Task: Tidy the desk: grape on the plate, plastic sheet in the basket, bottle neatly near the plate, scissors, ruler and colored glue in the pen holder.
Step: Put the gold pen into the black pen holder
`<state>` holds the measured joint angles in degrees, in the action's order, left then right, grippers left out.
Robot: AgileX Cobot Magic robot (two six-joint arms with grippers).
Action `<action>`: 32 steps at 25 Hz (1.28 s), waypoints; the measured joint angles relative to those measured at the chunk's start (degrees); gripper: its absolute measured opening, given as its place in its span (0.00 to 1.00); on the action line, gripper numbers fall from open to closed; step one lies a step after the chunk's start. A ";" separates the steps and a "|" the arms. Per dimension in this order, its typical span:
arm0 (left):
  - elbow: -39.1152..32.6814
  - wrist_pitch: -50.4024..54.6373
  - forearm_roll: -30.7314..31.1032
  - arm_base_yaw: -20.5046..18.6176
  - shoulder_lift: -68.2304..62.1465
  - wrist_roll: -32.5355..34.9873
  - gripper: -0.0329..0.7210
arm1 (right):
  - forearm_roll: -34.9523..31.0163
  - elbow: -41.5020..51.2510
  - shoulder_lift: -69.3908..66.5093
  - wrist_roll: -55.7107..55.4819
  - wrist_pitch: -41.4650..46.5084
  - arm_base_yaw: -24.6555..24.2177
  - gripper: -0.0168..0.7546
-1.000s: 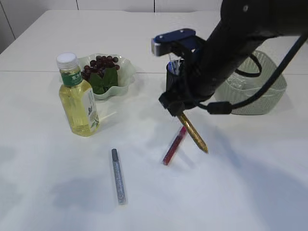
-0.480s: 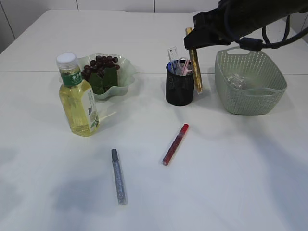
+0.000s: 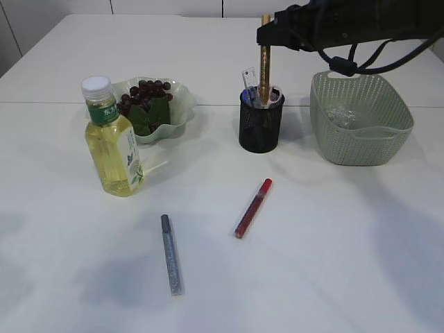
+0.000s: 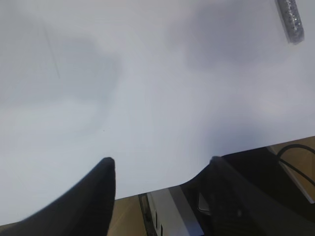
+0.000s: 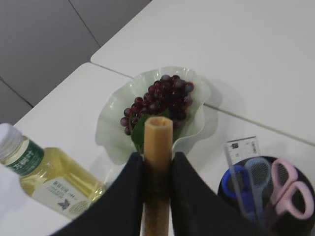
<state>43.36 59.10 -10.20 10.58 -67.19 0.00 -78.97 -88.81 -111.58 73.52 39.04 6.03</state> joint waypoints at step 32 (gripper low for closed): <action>0.00 0.00 -0.13 0.00 0.00 0.00 0.62 | -23.44 -6.77 -14.99 32.60 -8.10 -0.12 0.29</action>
<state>43.36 59.10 -10.32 10.58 -67.19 0.00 -102.41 -95.58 -126.58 106.12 30.94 5.91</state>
